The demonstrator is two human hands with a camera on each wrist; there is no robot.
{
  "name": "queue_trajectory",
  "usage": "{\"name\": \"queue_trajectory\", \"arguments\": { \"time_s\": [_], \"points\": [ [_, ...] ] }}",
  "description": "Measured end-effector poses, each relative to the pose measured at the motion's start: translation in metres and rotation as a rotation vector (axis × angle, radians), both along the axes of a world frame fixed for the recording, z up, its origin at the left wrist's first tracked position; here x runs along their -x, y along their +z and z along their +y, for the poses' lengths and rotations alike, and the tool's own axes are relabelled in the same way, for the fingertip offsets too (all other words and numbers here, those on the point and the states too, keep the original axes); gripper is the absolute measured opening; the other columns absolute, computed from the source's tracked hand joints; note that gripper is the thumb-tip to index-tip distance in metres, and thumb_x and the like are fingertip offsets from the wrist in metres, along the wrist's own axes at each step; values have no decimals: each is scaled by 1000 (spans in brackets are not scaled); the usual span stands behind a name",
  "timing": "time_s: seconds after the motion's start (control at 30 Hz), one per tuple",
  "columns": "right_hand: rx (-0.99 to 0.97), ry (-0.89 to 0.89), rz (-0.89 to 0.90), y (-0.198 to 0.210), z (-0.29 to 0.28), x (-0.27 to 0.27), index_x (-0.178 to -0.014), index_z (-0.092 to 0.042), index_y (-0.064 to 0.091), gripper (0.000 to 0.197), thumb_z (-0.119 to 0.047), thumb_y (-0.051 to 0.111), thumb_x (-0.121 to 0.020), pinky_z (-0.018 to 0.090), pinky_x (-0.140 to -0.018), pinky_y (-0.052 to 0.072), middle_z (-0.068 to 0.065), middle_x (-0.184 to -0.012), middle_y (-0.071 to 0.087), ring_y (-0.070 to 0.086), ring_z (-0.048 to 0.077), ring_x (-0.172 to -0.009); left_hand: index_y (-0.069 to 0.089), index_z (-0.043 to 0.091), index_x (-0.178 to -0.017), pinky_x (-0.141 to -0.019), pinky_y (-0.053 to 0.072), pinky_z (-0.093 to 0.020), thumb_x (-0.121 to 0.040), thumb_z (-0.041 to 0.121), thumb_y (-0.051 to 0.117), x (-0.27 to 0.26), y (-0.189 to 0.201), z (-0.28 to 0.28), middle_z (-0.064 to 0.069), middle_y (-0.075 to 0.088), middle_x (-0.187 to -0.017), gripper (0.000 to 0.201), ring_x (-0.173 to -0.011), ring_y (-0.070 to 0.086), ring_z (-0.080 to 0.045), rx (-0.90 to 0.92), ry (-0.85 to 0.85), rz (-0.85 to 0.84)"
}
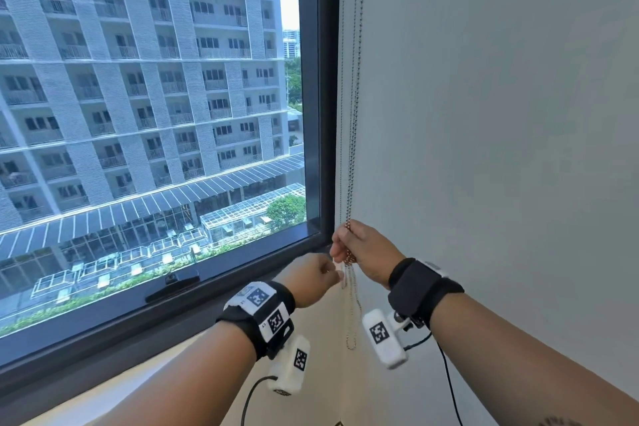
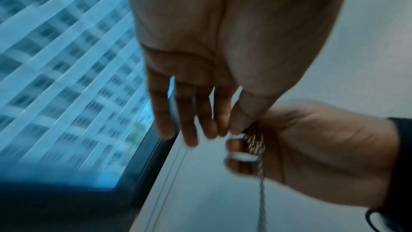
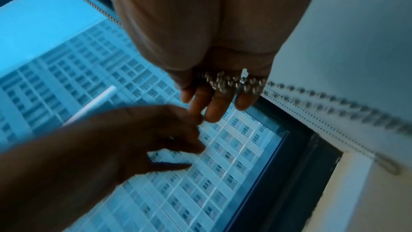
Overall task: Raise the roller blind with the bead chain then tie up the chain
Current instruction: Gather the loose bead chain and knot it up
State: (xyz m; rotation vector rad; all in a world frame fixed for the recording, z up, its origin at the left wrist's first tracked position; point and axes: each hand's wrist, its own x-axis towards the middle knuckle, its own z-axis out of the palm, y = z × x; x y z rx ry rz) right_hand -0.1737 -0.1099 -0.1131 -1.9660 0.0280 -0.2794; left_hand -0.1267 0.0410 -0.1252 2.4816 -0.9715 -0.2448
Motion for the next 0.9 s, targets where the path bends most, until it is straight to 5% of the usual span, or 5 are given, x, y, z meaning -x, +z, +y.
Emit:
{"name": "queue_trajectory", "arguments": {
  "time_s": [0.17,0.33,0.5,0.67,0.9],
  "points": [
    [311,-9,43,3,4,3,-76,-19,47,31,-18,37,-105,22,-58,41,-4,-65,53,48,8,-55,53,22,-83,-62,41,-31,-92,34,46,11,65,-4,5,55,-82,17,-76,56,-18,132,41,-552],
    [593,5,11,36,4,3,-83,-18,54,27,-24,42,-106,16,-57,33,-3,-77,57,50,7,-65,69,30,-117,-119,22,-49,-93,16,50,-4,131,-19,9,69,-121,34,-129,53,-15,-55,-516,-959],
    [569,-15,-133,95,6,5,-108,-16,58,17,-28,46,-105,29,-74,43,6,-94,66,62,20,-86,56,26,-136,-120,-6,-20,-100,25,26,-21,180,-19,2,72,-119,47,-127,54,-9,6,-455,-593],
    [609,-27,-271,161,5,4,-103,-24,62,15,-30,48,-103,21,-68,40,-16,-81,58,56,-1,-73,68,25,-121,-100,48,-30,-96,30,30,-30,200,-11,0,72,-116,46,-110,64,-12,459,-320,-165],
    [379,-26,-354,238,-7,5,-92,0,63,25,-23,56,-99,24,-51,37,1,-64,53,45,13,-54,50,8,-122,-61,55,-32,-102,16,43,-41,196,-13,-17,63,-76,23,-64,67,-28,981,-165,-62]
  ]
}}
